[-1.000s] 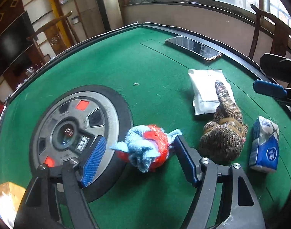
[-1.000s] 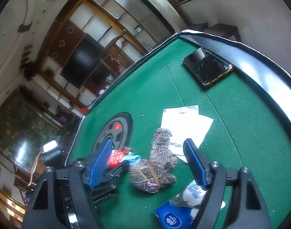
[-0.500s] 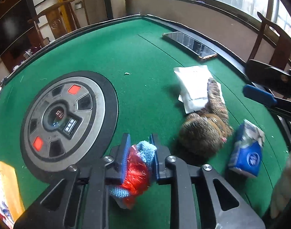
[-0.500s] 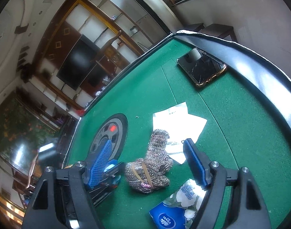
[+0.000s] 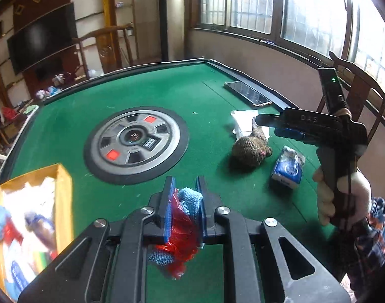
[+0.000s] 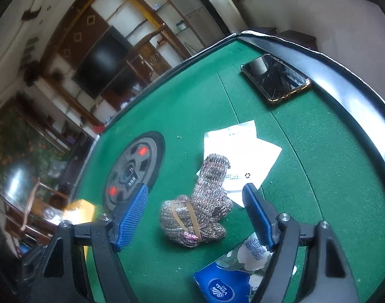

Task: Organize soft objects
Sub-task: 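Drop red bag and towel in tray with left while right drops knitted sock there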

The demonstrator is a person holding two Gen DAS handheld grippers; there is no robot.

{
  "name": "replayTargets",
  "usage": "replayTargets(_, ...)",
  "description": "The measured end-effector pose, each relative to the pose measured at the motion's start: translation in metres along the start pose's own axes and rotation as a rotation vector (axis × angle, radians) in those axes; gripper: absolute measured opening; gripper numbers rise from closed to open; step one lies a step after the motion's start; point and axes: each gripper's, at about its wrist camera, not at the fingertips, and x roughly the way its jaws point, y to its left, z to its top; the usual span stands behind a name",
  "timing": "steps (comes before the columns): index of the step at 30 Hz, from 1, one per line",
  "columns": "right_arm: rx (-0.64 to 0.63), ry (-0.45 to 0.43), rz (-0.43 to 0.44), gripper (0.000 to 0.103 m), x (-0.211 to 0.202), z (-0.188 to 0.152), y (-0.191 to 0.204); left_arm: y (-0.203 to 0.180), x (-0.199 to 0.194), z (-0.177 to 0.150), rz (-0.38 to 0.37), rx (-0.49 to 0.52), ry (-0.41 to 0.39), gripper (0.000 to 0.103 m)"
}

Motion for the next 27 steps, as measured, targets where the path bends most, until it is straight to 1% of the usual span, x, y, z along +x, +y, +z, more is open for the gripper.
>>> replayTargets(4,-0.049,0.025,-0.03,0.072,0.006,-0.007,0.008,0.01,-0.015,-0.017,0.035,-0.031,-0.01,0.014)
replayTargets(7,-0.093,0.055,-0.075,0.072,0.016,-0.01,0.015,0.023,-0.029,-0.029,0.059,-0.067,-0.033,0.014)
replayTargets(11,-0.173,0.123,-0.134,0.072,0.033,-0.019,0.027,0.055,-0.053,-0.049,0.083,-0.159,-0.055,0.014)
replayTargets(12,-0.195,0.133,-0.156,0.069,0.037,-0.022,0.029,0.064,-0.058,-0.054,0.095,-0.185,-0.061,0.014)
replayTargets(15,-0.241,0.12,-0.169,0.06,0.035,-0.027,0.036,0.095,-0.076,-0.072,0.133,-0.259,-0.073,0.014)
replayTargets(17,-0.256,0.085,-0.184,0.059,0.029,-0.028,0.039,0.118,-0.09,-0.086,0.163,-0.314,-0.079,0.014)
replayTargets(20,-0.237,0.021,-0.17,0.059,0.009,-0.025,0.043,0.153,-0.111,-0.107,0.216,-0.403,-0.085,0.014)
replayTargets(22,-0.234,-0.007,-0.145,0.06,-0.008,-0.025,0.052,0.175,-0.123,-0.122,0.266,-0.449,-0.086,0.014)
replayTargets(24,-0.236,-0.011,-0.09,0.06,-0.022,-0.026,0.066,0.192,-0.129,-0.134,0.3,-0.492,-0.081,0.014)
replayTargets(27,-0.316,0.006,-0.018,0.06,-0.035,-0.038,0.101,0.213,-0.127,-0.152,0.326,-0.559,-0.054,0.014)
